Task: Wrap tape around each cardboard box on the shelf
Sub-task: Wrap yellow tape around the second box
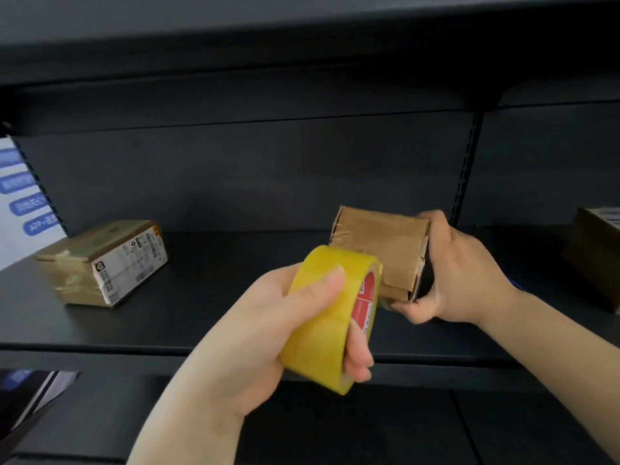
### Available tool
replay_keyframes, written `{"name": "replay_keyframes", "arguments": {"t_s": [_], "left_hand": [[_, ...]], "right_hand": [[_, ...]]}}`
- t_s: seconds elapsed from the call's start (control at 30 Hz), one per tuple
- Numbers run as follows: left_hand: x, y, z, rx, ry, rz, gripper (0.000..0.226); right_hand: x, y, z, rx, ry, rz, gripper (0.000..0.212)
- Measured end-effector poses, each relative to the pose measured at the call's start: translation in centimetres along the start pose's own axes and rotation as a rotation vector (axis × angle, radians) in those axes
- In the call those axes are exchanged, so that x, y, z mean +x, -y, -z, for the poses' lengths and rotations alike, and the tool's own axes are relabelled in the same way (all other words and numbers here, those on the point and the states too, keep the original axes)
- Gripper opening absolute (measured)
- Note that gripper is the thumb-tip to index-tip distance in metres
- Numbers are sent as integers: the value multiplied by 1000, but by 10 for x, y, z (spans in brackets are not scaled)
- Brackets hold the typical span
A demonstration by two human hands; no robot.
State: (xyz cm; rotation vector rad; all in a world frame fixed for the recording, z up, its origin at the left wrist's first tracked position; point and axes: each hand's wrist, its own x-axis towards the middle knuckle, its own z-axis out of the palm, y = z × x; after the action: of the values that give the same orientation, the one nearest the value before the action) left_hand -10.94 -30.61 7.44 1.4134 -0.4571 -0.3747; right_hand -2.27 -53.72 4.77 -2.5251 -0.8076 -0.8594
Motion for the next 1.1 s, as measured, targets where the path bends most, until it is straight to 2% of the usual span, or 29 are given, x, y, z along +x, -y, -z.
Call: {"name": "replay_keyframes", "arguments": {"t_s": [0.1, 0.17, 0.27, 0.33, 0.43, 0.53, 0.67, 0.77, 0.9, 0.97, 1.1], "left_hand": [[0, -3, 0, -3, 40, -47, 41], [4, -2, -3, 19, -63, -83, 39], [11, 4, -14, 84, -212, -63, 54], [14, 10, -19, 37, -177, -33, 52], [17, 14, -19, 31, -94, -1, 32], [22, 16, -22, 34, -126, -12, 31], [25, 20, -31, -30, -248, 41, 47], [24, 22, -31, 10, -154, -6, 39], [20, 22, -31, 217, -51, -36, 32], [19, 22, -33, 244, -86, -58, 28], [21, 22, -41, 224, -205, -53, 36]], "right_hand": [[2, -2, -2, 75, 17, -58, 88], [5, -5, -6, 123, 23, -102, 85], [8, -12, -13, 347, 17, -229, 105], [7, -15, -20, 407, 4, -281, 117], [7, -19, -27, 474, -31, -336, 118], [9, -23, -33, 553, -42, -439, 104], [20, -30, -38, 736, 6, -694, 78], [29, -35, -40, 843, 78, -803, 49], [37, -42, -40, 939, 224, -934, 59], [41, -45, -42, 963, 255, -977, 65], [45, -49, -50, 1007, 282, -1078, 72]]}}
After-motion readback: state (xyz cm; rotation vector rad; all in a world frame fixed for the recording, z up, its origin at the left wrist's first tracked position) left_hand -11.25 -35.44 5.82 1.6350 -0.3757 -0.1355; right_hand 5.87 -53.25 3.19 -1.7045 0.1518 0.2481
